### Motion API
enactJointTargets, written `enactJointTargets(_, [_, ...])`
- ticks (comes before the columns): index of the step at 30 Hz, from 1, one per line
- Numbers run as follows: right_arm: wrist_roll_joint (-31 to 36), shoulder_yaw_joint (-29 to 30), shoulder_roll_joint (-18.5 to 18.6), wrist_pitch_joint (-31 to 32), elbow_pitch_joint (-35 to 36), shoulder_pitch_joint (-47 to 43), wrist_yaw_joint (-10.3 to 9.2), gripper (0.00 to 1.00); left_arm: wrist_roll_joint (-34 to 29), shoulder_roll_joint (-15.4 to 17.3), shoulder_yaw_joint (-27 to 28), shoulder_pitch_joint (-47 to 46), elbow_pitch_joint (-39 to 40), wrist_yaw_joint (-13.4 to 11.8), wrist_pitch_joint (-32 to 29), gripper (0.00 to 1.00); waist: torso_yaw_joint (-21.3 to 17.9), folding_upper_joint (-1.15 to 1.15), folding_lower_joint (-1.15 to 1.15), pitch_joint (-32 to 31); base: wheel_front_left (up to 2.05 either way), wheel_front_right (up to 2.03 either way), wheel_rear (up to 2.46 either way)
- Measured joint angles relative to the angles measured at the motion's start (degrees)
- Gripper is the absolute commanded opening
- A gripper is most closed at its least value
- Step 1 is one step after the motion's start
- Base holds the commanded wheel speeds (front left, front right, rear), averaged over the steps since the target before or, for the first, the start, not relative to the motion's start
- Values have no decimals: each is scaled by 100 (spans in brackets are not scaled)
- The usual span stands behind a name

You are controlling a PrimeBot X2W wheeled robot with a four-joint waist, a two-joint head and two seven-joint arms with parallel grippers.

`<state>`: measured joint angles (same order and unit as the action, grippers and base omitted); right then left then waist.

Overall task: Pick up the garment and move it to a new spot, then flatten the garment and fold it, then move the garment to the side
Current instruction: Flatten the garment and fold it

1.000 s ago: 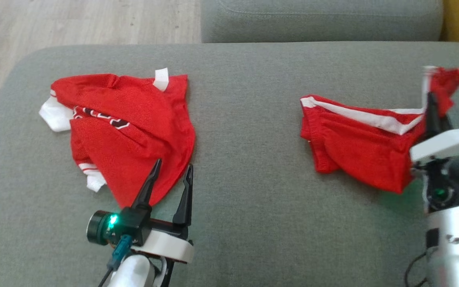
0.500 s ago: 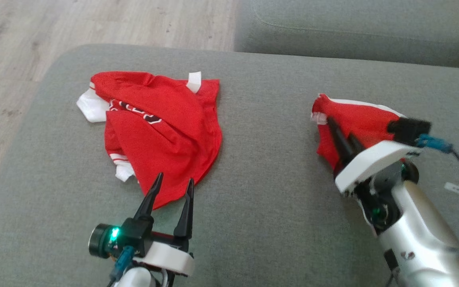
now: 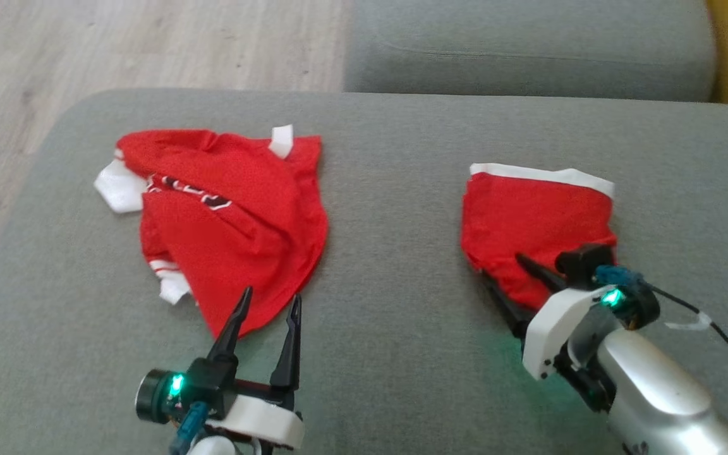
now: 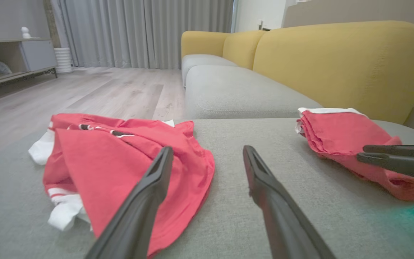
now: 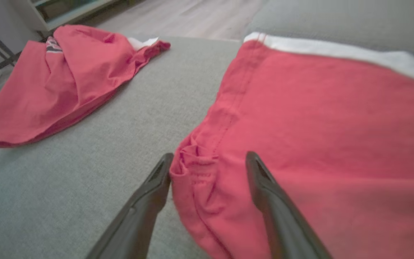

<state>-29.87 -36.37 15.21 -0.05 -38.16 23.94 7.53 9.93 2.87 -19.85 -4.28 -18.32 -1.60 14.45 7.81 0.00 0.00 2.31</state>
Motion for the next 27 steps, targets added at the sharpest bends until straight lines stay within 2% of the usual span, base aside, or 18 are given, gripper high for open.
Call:
enactJointTargets(2, [74,254,-8,-297,9,2,0,100,-14,3,42,-1,43,-22,0,100,-122,0,0,-15,0,0,0])
enactJointTargets(4, [209,755,-3,-657,13,0,1,100,-41,4,104,-3,133,-32,0,100,-248,0,0,-28,0,0,0])
enactJointTargets(6, [691,1366,29,-1001,-5,-4,0,100,-40,4,174,-12,242,-43,0,100,-373,0,0,-37,0,0,0])
enactJointTargets(7, [691,1366,29,-1001,-5,-4,0,100,-40,4,174,-12,242,-43,0,100,-373,0,0,-37,0,0,0])
enactJointTargets(10, [1399,2416,-58,-1266,136,-159,0,100,-38,4,272,-23,375,-51,0,100,-549,0,0,-34,0,0,0])
enactJointTargets(12, [1870,3099,-291,-1321,400,-454,0,100,-38,4,333,-40,419,-66,0,100,-650,0,0,-24,0,0,0])
enactJointTargets(15, [2453,3949,-867,-1376,924,-1068,0,100,-38,3,378,-67,474,-76,0,100,-780,0,0,3,0,0,0])
enactJointTargets(18, [2819,4313,-1210,-1394,1379,-1558,0,100,-36,3,419,-66,487,-70,0,100,-876,0,0,37,0,0,0])
enactJointTargets(22, [2938,4411,-1241,-1413,1660,-1770,0,100,-32,1,424,-64,469,-33,0,100,-914,0,0,89,0,0,0])
enactJointTargets(27, [2713,4403,-1255,-1346,1829,-1735,0,100,-33,0,411,-68,435,20,0,100,-845,0,0,186,0,0,0])
